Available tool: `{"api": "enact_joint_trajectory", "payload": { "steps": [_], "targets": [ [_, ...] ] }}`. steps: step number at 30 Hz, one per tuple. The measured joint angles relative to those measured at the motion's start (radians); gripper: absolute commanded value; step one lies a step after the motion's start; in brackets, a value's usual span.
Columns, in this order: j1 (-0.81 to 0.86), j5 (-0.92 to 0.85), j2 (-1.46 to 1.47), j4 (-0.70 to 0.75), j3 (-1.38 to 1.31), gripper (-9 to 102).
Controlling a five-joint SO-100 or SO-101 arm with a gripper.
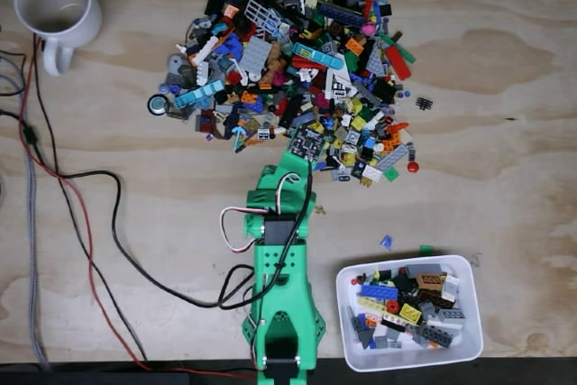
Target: Find the closest Lego and put it in the bin.
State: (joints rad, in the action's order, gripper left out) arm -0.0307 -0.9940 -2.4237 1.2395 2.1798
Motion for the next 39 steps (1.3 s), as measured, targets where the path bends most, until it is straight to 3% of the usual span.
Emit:
{"api": "enact_joint_trajectory", "payload": {
  "steps": [15,29,39],
  "targets": [
    [0.089,0.124,0.086,-0.072,0.040,11],
    [0.186,0.632,0.594,-0.360,0.038,11],
    [0.196,0.726,0.686,-0.439,0.020,11]
  ]
}}
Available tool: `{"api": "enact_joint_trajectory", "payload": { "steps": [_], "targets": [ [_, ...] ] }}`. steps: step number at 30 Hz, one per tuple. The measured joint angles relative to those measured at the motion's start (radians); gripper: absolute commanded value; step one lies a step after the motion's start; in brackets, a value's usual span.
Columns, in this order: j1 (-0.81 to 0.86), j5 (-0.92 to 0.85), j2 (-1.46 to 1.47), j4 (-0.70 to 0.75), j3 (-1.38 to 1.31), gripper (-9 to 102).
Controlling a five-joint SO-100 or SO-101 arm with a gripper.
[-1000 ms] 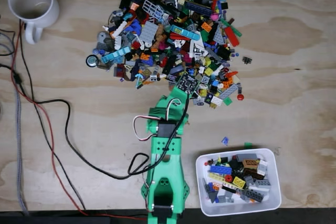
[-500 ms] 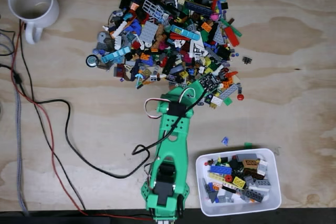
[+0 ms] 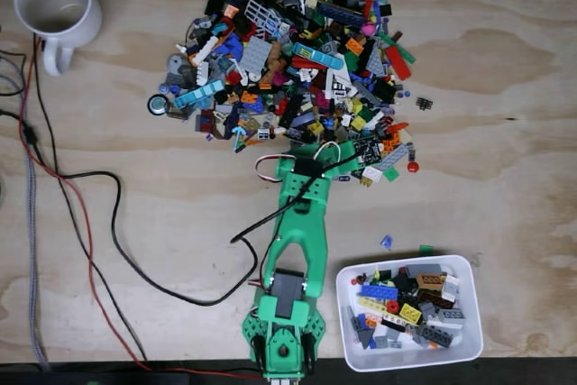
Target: Find the closest Lego and put it in the bin.
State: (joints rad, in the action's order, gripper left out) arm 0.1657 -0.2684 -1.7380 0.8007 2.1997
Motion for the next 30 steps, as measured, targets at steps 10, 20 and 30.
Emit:
{"api": "enact_joint_trajectory", "payload": {
  "steps": [10,20,30],
  "targets": [
    [0.057,-0.003,0.066,-0.040,-0.021,11],
    [0.057,-0.017,0.121,-0.063,-0.054,10],
    [0.052,-0.046,0.146,-0.060,-0.080,4]
  ]
}}
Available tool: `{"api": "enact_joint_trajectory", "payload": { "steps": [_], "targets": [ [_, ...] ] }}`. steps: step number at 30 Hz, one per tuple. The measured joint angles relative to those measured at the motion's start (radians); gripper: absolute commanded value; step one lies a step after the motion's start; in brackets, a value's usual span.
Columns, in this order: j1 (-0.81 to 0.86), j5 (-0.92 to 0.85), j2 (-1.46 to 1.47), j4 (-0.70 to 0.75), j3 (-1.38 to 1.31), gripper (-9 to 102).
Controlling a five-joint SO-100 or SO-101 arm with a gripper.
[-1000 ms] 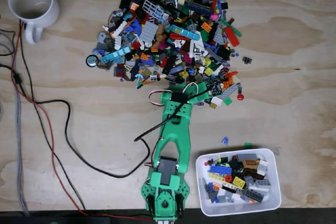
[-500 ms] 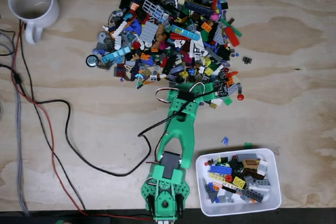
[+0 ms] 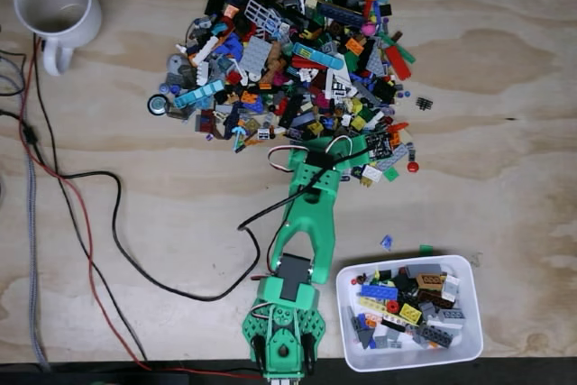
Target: Find the closest Lego and put it in the bin.
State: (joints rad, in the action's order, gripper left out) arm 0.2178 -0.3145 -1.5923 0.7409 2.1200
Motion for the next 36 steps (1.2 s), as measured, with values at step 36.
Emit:
{"api": "enact_joint_trajectory", "payload": {
  "steps": [36],
  "targets": [
    [-0.046,-0.012,0.043,0.209,-0.176,11]
  ]
}}
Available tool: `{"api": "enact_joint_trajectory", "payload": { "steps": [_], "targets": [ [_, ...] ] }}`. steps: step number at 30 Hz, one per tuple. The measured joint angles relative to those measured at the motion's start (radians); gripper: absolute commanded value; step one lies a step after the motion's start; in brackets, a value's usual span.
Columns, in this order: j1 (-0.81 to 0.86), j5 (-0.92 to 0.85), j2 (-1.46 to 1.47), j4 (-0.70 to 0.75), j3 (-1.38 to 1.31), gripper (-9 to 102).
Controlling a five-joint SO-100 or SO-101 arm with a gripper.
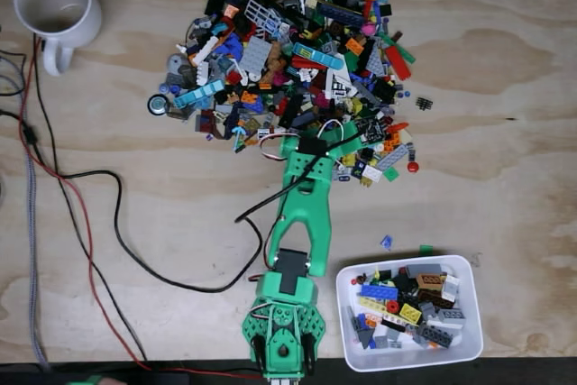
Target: Find the closest Lego and put it in the bin.
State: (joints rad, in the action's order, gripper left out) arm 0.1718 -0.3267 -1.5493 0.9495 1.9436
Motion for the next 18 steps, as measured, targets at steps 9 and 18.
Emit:
{"api": "enact_joint_trajectory", "payload": {
  "steps": [9,18],
  "targets": [
    [0.015,0.000,0.006,-0.029,0.025,10],
    [0.015,0.000,0.006,-0.072,0.077,10]
  ]
}}
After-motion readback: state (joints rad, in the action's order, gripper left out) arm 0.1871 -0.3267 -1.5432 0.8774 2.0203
